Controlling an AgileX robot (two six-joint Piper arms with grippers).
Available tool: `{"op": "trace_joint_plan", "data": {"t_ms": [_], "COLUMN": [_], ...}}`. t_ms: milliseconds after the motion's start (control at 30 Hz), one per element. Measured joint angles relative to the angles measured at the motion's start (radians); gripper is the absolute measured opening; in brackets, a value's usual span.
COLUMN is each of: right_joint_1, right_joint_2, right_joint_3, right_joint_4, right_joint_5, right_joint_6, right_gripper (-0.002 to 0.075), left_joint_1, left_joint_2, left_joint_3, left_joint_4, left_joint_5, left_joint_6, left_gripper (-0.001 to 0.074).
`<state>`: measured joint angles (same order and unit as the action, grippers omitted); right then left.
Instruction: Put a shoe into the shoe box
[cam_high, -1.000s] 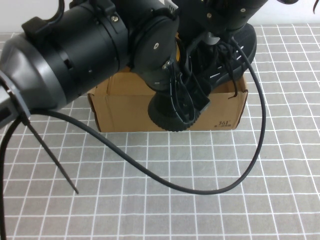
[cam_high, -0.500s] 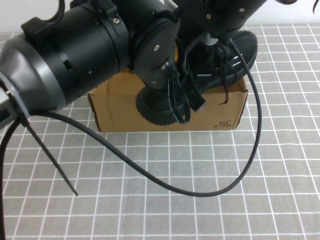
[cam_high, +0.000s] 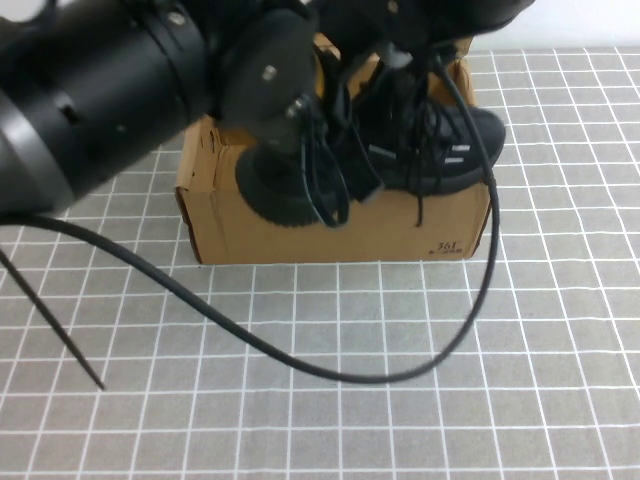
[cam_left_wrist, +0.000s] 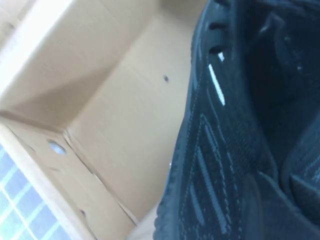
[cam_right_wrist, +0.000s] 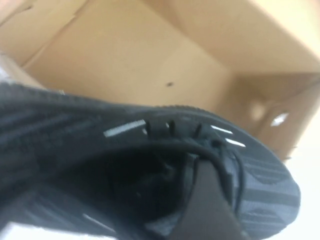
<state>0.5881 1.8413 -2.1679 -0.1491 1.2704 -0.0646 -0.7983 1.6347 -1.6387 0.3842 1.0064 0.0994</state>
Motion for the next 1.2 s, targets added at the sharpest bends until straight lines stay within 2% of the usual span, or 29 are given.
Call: {"op": "trace_joint_plan", "data": {"t_ms": [133, 333, 433, 833, 1033, 1200], "right_joint_1": [0.001, -0.013, -0.04, -0.133, -0.18, -0.187], "right_joint_2": [-0.039, -0.089, -0.098, -0.156, -0.246, -0.304], "right_joint_3": [0.0, -0.006, -0.006, 0.037, 0.172, 0.29], "right_joint_4": [-0.081, -0.247, -0.25, -0.107, -0.052, -0.032], "right_joint_5": [-0.002, -0.002, -0.002, -0.002, -0.002, -0.002], "right_joint_6": [0.002, 0.007, 0.027, 0.04, 0.049, 0.065], "right_gripper": [0.0344, 0.0085, 0.0015, -0.0015, -0.0016, -0.0016], "left_joint_1": [0.043, 0.144, 0.189, 0.312, 0.404, 0.465], "left_joint_2": [-0.007, -0.007, -0.007, 0.0, 0.055, 0.137], "left_joint_3": [0.0, 0.002, 0.003, 0.006, -0.006, -0.104], "left_joint_4": [-0.008, -0.047, -0.157, -0.353, -0.619, -0.805], "left_joint_5": [-0.045, -0.085, -0.105, -0.273, -0.297, -0.21], "left_joint_6": [0.071, 0.233, 0.327, 0.67, 0.964, 1.159], "left_gripper": [0.0036, 0.0036, 0.0036, 0.0034, 0.0034, 0.0034]}}
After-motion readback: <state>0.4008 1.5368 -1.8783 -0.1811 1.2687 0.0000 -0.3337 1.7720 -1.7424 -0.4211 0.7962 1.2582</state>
